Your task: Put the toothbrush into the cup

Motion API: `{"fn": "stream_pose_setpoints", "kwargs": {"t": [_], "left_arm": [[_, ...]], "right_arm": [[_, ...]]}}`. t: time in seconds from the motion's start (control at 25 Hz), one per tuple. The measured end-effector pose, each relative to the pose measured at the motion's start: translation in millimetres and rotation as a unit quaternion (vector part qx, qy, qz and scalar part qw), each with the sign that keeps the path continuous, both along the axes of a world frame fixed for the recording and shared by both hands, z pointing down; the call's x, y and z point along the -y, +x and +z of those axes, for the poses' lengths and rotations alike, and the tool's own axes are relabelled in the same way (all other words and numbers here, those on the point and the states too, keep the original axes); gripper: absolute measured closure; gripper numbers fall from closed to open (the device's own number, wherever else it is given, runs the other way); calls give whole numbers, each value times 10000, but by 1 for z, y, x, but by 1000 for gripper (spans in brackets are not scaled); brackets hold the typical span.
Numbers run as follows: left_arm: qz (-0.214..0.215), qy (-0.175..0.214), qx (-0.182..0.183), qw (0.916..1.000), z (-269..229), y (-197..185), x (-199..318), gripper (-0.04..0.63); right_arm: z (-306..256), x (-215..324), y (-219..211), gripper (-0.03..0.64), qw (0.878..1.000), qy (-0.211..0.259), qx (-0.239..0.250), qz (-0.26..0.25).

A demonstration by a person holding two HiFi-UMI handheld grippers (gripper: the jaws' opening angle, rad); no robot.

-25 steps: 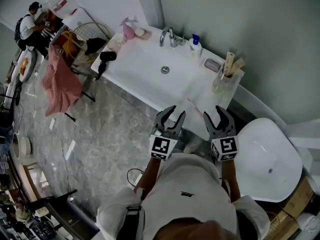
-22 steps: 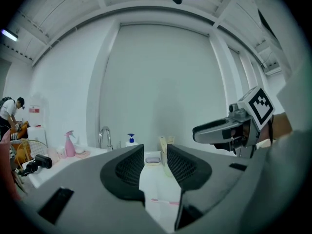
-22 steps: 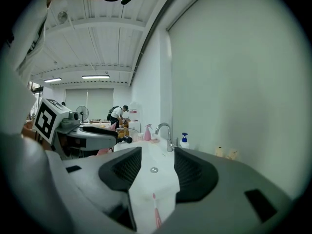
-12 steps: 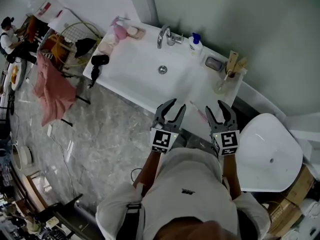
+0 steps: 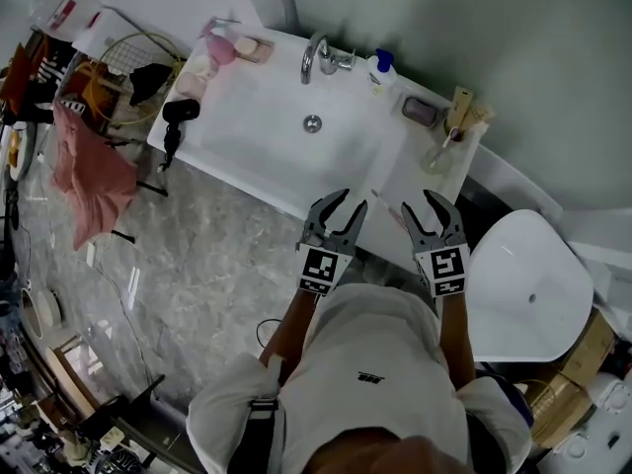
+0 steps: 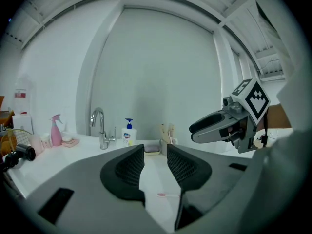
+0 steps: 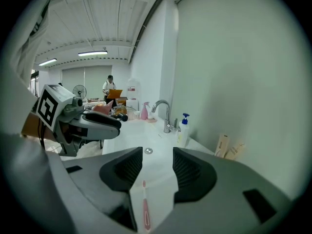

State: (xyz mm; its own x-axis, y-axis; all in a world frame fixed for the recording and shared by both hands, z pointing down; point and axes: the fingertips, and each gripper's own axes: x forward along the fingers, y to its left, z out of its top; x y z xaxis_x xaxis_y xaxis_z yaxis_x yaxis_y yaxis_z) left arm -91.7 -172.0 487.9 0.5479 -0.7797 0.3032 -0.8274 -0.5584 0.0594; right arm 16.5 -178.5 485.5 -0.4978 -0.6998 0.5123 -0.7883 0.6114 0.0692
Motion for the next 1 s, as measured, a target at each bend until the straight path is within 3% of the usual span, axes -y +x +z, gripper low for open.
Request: {"fn": "stream_pose_setpoints", "kwargs": {"t": [0.56,1.0], "left_arm": [[-483,-607,349,9964,51,22,-7,437],[-793,-957,324,9917,84,23,-16,443]], "right_arm": [[64,1,12,411,9930,-808,-158,-849],[106,-2,2,420,9808,-1296,-481,-1377]]}}
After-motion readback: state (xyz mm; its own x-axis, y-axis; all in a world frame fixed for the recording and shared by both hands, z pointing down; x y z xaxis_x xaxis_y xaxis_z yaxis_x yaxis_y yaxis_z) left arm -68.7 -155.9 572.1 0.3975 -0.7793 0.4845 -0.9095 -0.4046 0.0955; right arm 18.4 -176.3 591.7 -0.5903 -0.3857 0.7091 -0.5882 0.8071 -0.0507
